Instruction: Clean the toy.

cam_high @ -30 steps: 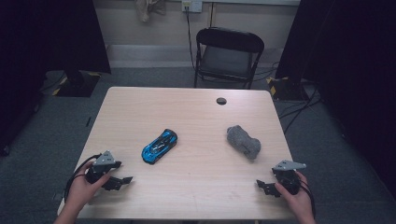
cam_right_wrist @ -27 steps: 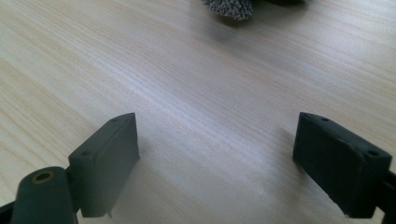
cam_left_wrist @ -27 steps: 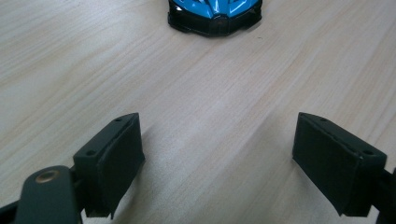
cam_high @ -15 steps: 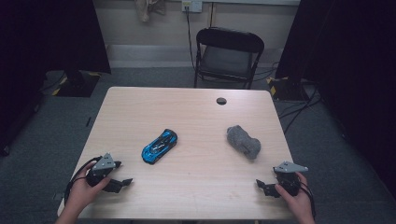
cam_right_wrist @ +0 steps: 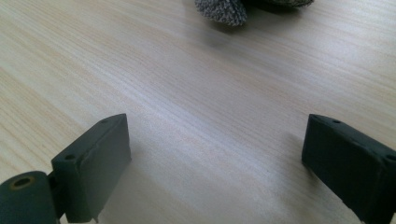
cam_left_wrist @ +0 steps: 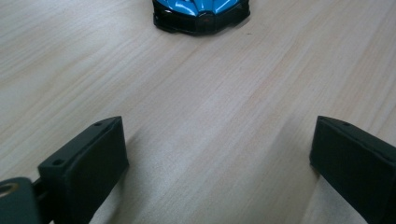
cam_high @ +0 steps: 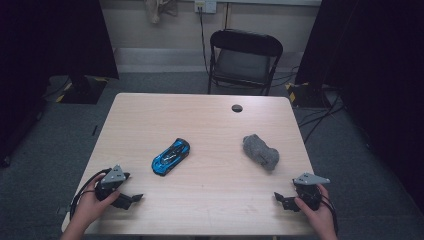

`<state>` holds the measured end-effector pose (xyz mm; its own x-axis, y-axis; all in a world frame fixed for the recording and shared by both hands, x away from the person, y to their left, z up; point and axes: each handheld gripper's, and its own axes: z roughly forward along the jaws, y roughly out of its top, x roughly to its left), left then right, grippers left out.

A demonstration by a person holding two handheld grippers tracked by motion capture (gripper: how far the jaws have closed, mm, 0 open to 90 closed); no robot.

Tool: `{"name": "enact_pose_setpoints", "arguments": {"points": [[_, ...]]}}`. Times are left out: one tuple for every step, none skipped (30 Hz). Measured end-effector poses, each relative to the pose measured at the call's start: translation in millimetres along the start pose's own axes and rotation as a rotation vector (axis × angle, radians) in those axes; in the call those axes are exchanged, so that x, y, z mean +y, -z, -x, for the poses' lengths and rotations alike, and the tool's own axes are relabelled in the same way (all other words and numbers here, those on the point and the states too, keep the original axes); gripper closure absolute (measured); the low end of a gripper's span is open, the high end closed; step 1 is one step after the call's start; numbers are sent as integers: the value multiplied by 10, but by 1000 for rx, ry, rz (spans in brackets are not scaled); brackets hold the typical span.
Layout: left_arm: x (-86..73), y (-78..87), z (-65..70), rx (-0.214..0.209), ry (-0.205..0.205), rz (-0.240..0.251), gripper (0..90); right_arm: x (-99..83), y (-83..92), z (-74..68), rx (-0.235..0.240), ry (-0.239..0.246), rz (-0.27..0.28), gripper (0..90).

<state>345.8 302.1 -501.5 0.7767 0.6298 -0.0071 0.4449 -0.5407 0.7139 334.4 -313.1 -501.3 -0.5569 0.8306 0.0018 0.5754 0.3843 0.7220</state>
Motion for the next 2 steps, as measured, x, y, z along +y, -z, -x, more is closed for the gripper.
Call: {"name": "enact_pose_setpoints", "arguments": {"points": [[1, -2, 2, -2, 0, -1, 17, 1, -1, 1, 0, 1, 0, 69], [2, -4, 3, -2, 0, -2, 13, 1, -2, 1, 0, -1, -1, 66]]}}
